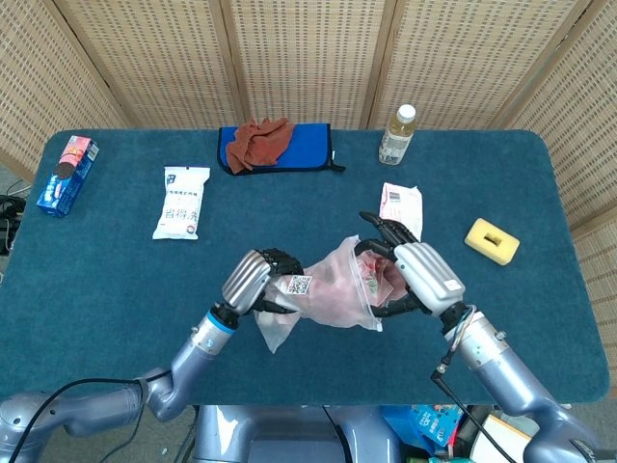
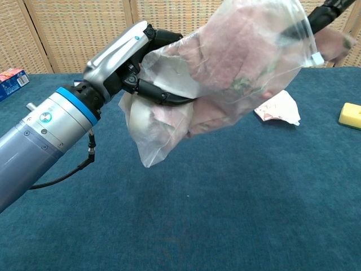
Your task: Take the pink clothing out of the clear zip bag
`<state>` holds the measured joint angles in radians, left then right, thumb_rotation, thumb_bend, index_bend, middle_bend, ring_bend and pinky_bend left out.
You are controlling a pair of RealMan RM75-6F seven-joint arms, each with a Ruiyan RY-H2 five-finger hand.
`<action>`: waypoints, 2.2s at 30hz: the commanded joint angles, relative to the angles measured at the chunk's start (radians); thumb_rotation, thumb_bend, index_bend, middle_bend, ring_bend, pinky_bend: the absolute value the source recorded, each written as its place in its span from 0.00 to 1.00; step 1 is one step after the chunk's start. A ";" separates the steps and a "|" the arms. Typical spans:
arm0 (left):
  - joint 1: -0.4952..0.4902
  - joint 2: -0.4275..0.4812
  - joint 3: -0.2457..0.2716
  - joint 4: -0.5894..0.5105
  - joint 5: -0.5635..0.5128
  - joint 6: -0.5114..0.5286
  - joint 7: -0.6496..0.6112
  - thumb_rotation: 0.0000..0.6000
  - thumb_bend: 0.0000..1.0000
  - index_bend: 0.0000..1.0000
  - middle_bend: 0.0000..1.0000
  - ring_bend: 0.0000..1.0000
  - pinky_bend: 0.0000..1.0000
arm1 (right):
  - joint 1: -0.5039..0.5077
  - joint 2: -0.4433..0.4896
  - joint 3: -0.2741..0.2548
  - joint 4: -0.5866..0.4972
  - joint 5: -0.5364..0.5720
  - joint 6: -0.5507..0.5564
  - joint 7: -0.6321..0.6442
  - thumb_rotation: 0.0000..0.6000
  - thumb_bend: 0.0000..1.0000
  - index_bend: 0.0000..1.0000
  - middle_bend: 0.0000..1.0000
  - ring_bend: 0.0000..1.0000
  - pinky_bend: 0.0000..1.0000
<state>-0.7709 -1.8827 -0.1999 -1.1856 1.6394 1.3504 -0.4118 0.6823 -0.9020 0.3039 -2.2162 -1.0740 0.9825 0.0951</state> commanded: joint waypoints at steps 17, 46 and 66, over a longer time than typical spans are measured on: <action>-0.015 -0.006 -0.012 -0.036 -0.030 -0.001 0.004 1.00 0.23 0.70 0.66 0.59 0.56 | 0.050 -0.061 0.005 -0.001 0.081 0.009 -0.083 1.00 0.19 0.36 0.00 0.00 0.00; 0.023 0.094 0.046 -0.132 -0.066 -0.054 0.148 1.00 0.23 0.70 0.61 0.57 0.56 | 0.053 -0.215 -0.051 0.041 0.056 0.027 -0.102 1.00 0.76 0.70 0.00 0.00 0.00; 0.082 0.307 0.167 -0.137 -0.074 -0.175 0.130 1.00 0.23 0.00 0.00 0.00 0.00 | 0.003 -0.436 -0.168 0.404 -0.019 -0.094 0.076 1.00 0.78 0.70 0.00 0.00 0.00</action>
<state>-0.6971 -1.6040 -0.0413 -1.3316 1.5504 1.1651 -0.3026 0.7003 -1.3221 0.1515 -1.8479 -1.0667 0.9096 0.1370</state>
